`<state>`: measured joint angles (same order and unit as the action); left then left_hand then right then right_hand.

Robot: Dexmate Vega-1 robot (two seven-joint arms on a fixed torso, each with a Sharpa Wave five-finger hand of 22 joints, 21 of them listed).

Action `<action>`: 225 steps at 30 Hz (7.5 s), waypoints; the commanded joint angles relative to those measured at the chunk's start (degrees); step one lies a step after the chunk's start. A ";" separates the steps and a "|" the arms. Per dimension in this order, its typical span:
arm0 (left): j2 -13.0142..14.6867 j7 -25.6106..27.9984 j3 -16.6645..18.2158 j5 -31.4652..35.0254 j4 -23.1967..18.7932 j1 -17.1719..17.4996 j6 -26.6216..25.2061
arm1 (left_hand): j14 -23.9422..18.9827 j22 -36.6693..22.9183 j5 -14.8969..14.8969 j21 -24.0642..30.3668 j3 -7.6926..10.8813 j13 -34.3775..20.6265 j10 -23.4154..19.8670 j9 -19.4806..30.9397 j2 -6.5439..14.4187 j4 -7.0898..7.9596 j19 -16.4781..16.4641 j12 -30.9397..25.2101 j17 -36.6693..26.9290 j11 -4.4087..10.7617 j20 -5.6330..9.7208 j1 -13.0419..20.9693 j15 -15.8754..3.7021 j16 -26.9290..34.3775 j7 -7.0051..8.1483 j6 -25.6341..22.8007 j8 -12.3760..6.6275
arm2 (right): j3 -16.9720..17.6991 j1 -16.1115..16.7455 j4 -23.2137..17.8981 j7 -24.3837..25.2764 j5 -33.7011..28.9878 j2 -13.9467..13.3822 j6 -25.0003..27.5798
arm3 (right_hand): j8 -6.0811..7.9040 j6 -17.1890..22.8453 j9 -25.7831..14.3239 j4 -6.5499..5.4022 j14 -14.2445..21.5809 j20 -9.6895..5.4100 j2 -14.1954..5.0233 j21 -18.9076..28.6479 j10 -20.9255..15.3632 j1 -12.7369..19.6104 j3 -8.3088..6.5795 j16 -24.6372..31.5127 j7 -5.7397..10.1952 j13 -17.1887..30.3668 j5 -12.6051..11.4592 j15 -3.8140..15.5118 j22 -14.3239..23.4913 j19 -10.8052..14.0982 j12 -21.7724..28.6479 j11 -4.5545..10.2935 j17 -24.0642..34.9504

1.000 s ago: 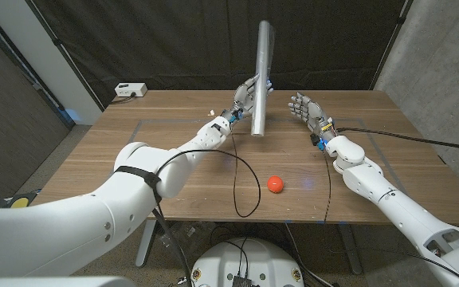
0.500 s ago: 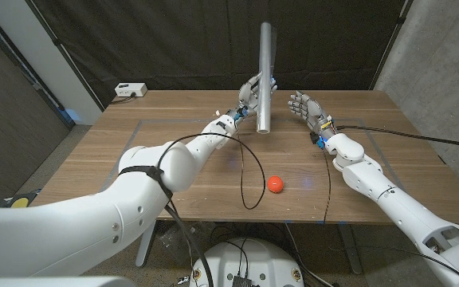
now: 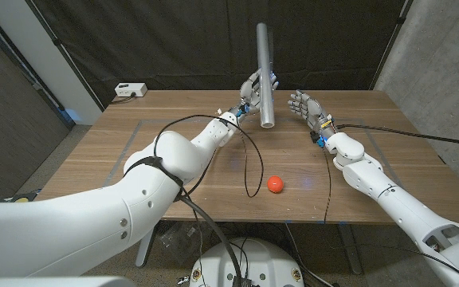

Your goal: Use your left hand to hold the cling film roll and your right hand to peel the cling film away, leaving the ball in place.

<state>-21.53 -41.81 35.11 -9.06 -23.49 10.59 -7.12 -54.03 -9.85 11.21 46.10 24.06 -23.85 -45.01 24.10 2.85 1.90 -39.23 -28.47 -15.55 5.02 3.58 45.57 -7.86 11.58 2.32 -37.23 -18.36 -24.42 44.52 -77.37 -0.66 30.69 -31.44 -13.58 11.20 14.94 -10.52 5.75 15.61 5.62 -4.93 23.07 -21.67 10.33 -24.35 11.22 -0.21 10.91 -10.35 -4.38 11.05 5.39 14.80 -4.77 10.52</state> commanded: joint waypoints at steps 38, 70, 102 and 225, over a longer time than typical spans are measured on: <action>6.49 -4.76 -13.63 5.16 0.01 -1.30 9.62 | 27.05 -0.81 0.92 -12.06 3.14 3.99 21.21 -6.12 -4.65 2.02 15.35 16.80 3.27 1.61 -6.59 -3.74 1.19 -0.42 4.10 21.71 6.89 | 0.23 0.89 -1.84 1.05 -0.31 -0.24 0.25 | -0.06 0.59 -0.16 -0.69 0.41 0.31 -0.08 -0.42 -0.39 -1.45 0.19 0.08 0.13 0.23 0.09 0.04 0.29 0.51 -0.54 0.26 0.38; 12.87 -8.02 -25.88 -4.19 0.01 -0.48 11.06 | 18.29 -1.02 1.86 -10.40 4.40 3.46 12.45 -5.94 3.06 4.18 9.28 13.98 3.47 0.78 -5.98 -4.46 -0.40 3.06 0.10 7.75 0.86 | -1.65 -5.98 -7.76 -0.01 -5.78 -5.78 11.18 | -0.80 -2.82 -0.16 1.40 -1.86 0.84 3.31 -1.68 4.04 -0.48 1.16 -0.68 0.48 0.28 0.44 0.09 0.20 -0.57 -2.40 0.76 0.13; 13.98 -11.53 -27.57 -12.17 -0.17 -0.22 10.84 | 15.35 -0.76 2.10 -10.20 2.50 3.16 9.88 -5.42 2.18 6.63 7.28 13.88 3.83 1.40 -5.44 -7.84 -1.49 3.50 0.35 4.83 -0.43 | -26.22 -25.91 -18.06 -3.78 -23.71 -13.35 81.25 | -0.77 -8.79 -0.31 3.97 -7.10 -0.21 1.31 -3.44 11.38 7.53 -1.53 -0.96 0.72 0.43 -0.20 2.74 0.17 -1.60 -3.70 3.07 -0.01; 20.30 -6.26 -70.58 -19.31 -0.77 -5.74 8.79 | 15.76 -0.72 2.96 -11.19 2.26 2.45 8.52 -5.20 1.93 5.95 5.67 15.11 4.14 0.03 -6.32 -8.41 0.10 1.76 -2.05 5.52 -0.29 | -11.49 -37.01 -43.89 -15.39 -12.92 -24.24 63.02 | 0.76 5.49 -0.46 1.08 4.93 -2.25 1.61 -0.30 -1.50 18.06 2.10 0.85 0.90 0.16 0.49 6.77 0.54 12.08 0.56 4.53 0.65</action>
<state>-0.25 -48.75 -34.17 -28.02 -24.26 4.62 2.44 -38.56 -10.39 13.91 34.92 25.08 -21.14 -36.74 18.77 1.43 7.12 -33.05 -13.52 -11.34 5.20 -2.56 39.95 -3.58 13.50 0.28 -31.72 -18.73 -32.27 12.45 -126.44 -8.24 20.14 -59.49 52.36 12.04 20.17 -10.79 6.93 20.10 2.79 -3.40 23.01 -22.70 28.86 -22.49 11.98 0.69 10.93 -9.91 2.55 11.33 17.24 15.24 -0.26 11.07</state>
